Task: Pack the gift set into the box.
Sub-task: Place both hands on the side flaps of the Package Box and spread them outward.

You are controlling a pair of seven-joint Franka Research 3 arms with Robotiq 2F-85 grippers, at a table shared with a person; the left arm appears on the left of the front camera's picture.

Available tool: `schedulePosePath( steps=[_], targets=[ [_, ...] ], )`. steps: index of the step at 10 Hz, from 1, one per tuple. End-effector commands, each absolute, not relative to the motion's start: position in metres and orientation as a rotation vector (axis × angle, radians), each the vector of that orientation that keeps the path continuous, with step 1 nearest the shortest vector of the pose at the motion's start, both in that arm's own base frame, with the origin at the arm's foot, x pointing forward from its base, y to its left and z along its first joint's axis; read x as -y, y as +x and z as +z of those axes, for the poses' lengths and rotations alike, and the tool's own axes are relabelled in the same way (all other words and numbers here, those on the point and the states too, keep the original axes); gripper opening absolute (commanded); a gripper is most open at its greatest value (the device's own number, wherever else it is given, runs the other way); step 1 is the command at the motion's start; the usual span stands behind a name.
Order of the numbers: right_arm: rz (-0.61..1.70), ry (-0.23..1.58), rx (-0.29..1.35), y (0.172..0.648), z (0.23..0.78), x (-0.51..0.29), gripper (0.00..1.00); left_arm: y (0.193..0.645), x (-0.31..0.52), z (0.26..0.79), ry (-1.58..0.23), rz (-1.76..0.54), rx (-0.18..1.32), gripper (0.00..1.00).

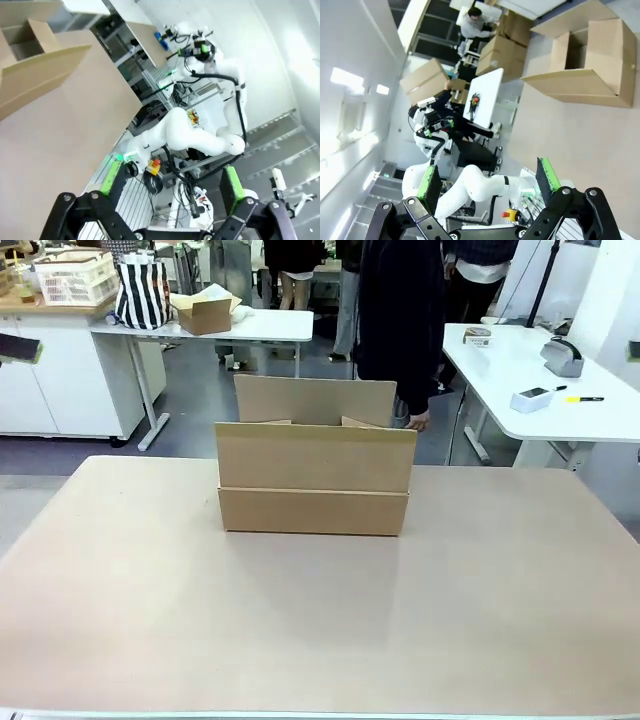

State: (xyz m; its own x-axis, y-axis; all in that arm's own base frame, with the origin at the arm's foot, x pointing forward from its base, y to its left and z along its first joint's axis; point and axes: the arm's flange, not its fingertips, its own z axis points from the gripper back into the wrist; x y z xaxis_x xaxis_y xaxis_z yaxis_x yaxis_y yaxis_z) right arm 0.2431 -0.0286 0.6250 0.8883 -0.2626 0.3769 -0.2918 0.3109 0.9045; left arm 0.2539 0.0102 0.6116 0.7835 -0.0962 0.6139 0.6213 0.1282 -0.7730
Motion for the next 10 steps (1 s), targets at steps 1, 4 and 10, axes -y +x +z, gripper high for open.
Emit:
schedulePosePath(
  steps=[1, 4, 10],
  targets=[
    [0.088, 1.25, 0.548, 0.228, 0.64, 0.019, 1.0, 0.253, 0.004, 0.619, -1.371, -0.642, 0.459, 1.0],
    [0.088, 1.25, 0.548, 0.228, 0.64, 0.019, 1.0, 0.253, 0.004, 0.619, -1.371, -0.642, 0.459, 1.0],
    [0.088, 1.25, 0.548, 0.228, 0.64, 0.019, 1.0, 0.275, 0.033, 0.646, -1.174, -0.54, 0.376, 1.0]
  ],
)
